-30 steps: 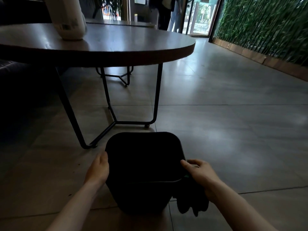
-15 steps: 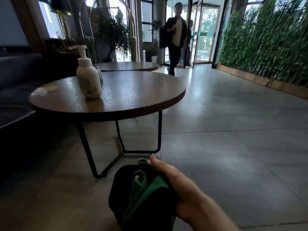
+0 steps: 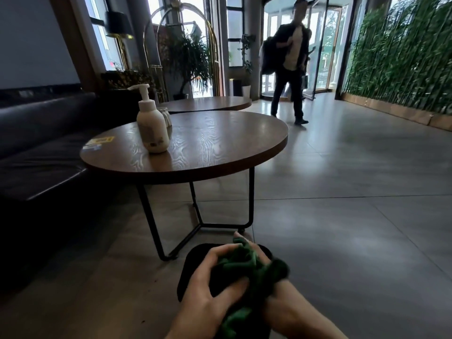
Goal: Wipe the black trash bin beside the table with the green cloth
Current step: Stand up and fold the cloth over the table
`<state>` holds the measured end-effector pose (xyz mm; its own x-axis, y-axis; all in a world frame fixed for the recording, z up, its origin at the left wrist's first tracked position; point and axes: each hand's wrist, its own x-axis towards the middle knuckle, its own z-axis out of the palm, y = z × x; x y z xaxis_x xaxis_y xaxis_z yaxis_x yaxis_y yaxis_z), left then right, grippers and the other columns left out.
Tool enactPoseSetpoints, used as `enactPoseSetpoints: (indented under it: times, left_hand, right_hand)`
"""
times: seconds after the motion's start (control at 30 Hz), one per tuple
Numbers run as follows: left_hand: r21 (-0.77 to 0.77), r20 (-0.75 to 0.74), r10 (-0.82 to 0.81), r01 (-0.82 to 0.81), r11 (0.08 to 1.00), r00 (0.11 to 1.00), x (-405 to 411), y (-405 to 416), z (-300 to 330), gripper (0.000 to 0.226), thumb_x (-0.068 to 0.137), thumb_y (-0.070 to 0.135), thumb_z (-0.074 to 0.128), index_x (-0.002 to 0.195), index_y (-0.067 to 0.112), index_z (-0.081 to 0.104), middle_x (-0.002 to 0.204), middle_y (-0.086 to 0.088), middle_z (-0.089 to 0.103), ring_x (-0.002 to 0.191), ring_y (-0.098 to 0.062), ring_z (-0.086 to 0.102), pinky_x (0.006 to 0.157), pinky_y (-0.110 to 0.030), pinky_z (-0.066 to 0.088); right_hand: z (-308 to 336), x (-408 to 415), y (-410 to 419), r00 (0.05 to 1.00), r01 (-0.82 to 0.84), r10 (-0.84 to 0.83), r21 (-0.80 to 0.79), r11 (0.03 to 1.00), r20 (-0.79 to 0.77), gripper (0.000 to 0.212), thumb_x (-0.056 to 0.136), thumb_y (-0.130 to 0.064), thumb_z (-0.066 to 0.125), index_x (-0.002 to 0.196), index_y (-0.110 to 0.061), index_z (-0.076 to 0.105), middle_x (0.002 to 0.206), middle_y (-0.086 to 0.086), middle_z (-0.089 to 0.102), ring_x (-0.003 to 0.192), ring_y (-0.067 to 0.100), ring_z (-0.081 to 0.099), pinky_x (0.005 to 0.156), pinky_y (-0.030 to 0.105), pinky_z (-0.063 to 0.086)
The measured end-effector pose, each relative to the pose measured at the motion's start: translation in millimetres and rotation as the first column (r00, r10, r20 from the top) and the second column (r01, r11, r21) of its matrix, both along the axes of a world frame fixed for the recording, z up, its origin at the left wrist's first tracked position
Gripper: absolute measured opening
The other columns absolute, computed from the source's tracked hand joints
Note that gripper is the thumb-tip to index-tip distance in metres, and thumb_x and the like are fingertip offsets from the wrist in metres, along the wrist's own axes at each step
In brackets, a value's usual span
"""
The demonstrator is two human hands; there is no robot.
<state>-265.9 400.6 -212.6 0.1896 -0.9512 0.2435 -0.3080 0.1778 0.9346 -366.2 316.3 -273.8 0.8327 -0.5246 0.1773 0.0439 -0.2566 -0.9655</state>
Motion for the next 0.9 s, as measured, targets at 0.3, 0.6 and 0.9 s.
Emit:
enactPoseSetpoints:
  times: [0.3, 0.6, 0.9]
  left_hand:
    - [0.031, 0.451, 0.192, -0.231, 0.973, 0.871, 45.4, 32.9, -41.7, 0.037, 0.073, 0.015, 0.074, 0.096, 0.04, 0.06, 0.091, 0.017, 0.069, 0.079, -0.004, 0.07, 0.07, -0.02, 0.054]
    - [0.002, 0.695, 0.263, -0.367, 0.93, 0.67, 70.8, 19.8, -48.6, 0.05, 0.061, -0.003, 0.05, 0.091, 0.036, 0.05, 0.082, 0.017, 0.056, 0.074, -0.005, 0.057, 0.061, -0.029, 0.049]
    - [-0.013, 0.854, 0.247, -0.456, 0.89, 0.458, 94.0, 18.5, -65.1, 0.047, 0.071, -0.002, 0.055, 0.106, 0.03, 0.054, 0.096, 0.009, 0.06, 0.089, -0.021, 0.061, 0.068, -0.026, 0.038]
  right_hand:
    - [7.1, -13.5, -23.9, 0.928, -0.034, -0.045, -0.205, 0.978, -0.369, 0.065, 0.078, -0.016, 0.084, 0.125, -0.036, 0.045, 0.109, 0.0, 0.071, 0.1, 0.008, 0.071, 0.087, 0.037, 0.06]
    - [10.3, -17.1, -45.7, 0.876, -0.001, -0.26, -0.541, 0.841, -0.405, 0.043, 0.077, -0.01, 0.072, 0.104, -0.042, 0.061, 0.104, -0.016, 0.059, 0.096, 0.012, 0.061, 0.081, 0.032, 0.055]
    - [-4.5, -1.5, -51.9, 0.843, -0.021, -0.406, -0.775, 0.631, -0.353, 0.034, 0.087, -0.017, 0.061, 0.115, -0.037, 0.058, 0.104, -0.011, 0.059, 0.088, 0.022, 0.063, 0.073, 0.039, 0.055]
